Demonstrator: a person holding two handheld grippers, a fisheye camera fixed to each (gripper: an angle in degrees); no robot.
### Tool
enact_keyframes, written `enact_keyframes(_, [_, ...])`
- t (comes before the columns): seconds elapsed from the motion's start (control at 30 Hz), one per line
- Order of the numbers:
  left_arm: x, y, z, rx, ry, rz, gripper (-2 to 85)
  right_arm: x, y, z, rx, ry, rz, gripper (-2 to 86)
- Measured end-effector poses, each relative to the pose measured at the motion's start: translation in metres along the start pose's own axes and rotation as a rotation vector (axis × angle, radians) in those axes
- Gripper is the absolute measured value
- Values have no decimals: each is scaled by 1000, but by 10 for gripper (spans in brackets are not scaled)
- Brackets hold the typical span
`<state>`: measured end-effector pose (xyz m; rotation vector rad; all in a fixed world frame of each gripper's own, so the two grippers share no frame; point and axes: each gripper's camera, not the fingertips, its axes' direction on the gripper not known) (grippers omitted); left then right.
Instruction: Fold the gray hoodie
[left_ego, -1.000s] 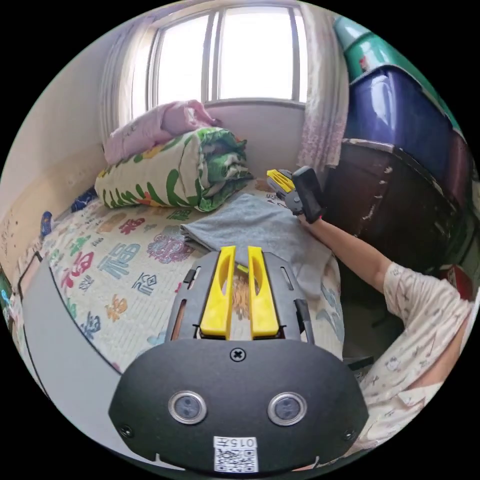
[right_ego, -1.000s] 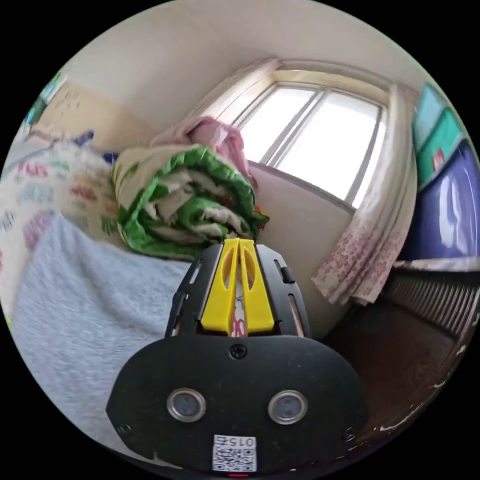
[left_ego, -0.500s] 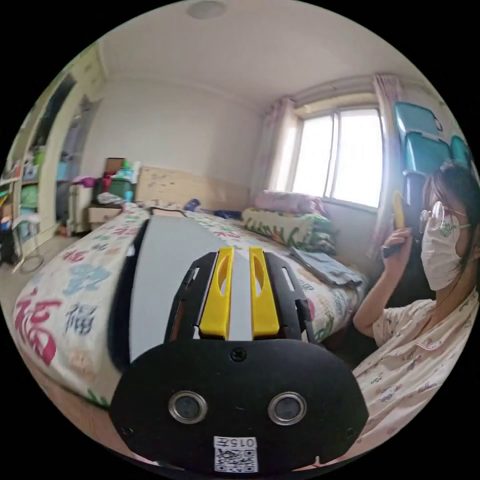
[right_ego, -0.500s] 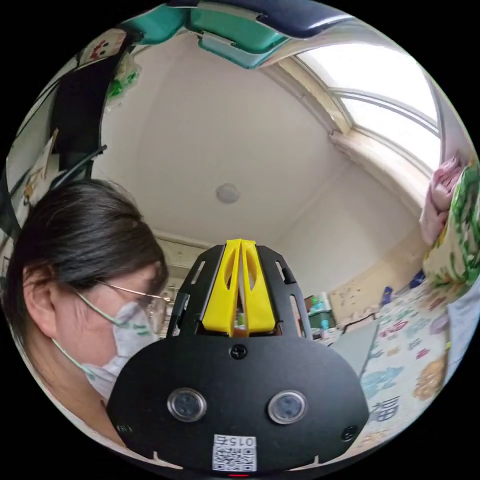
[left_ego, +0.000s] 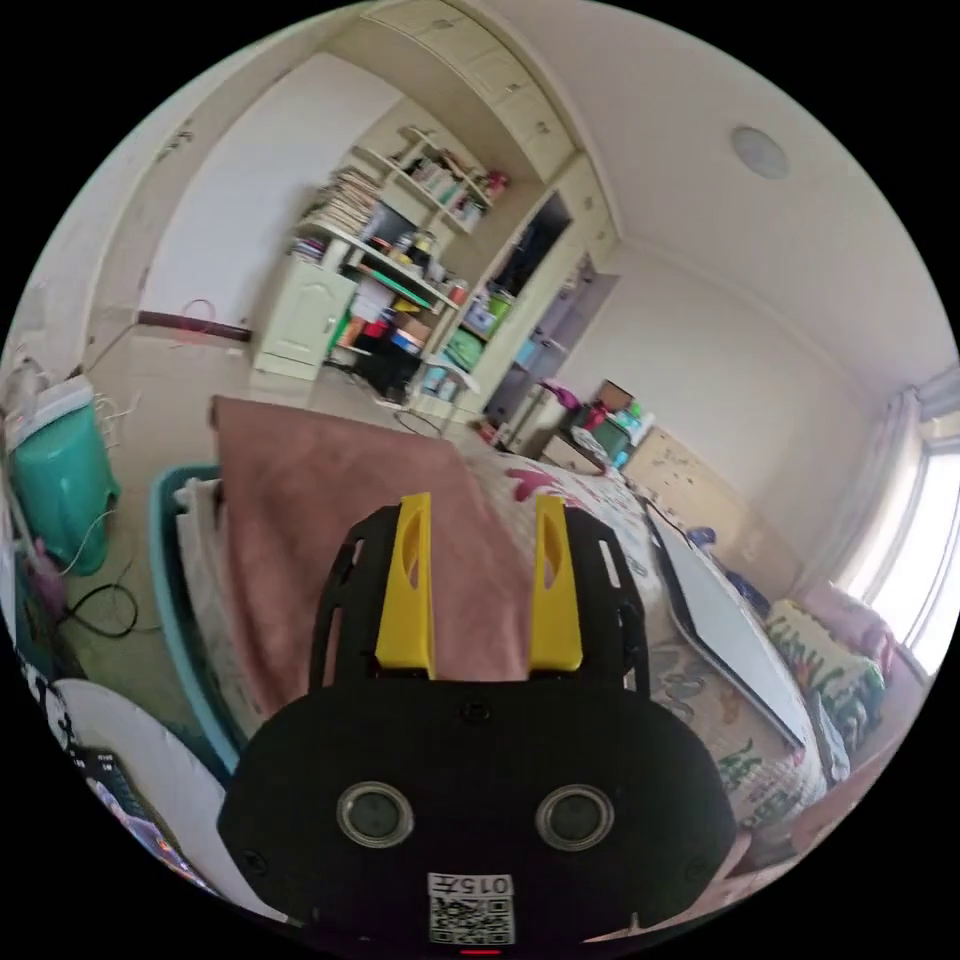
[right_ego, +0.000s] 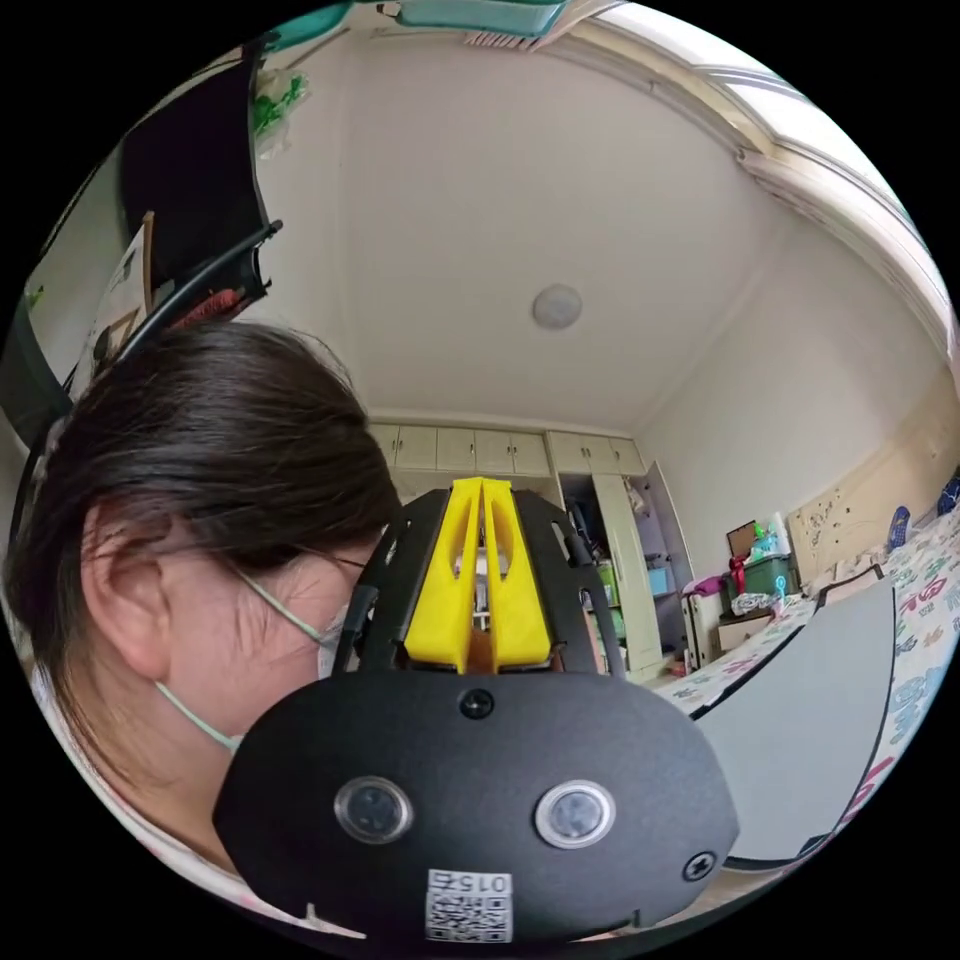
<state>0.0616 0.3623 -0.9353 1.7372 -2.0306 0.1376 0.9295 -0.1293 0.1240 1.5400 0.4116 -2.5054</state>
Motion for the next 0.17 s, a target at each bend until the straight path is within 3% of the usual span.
enact_keyframes(0.17, [-28,-12,-3,-1,-273,-59,217,37,44,-22,-35,13,26,-6])
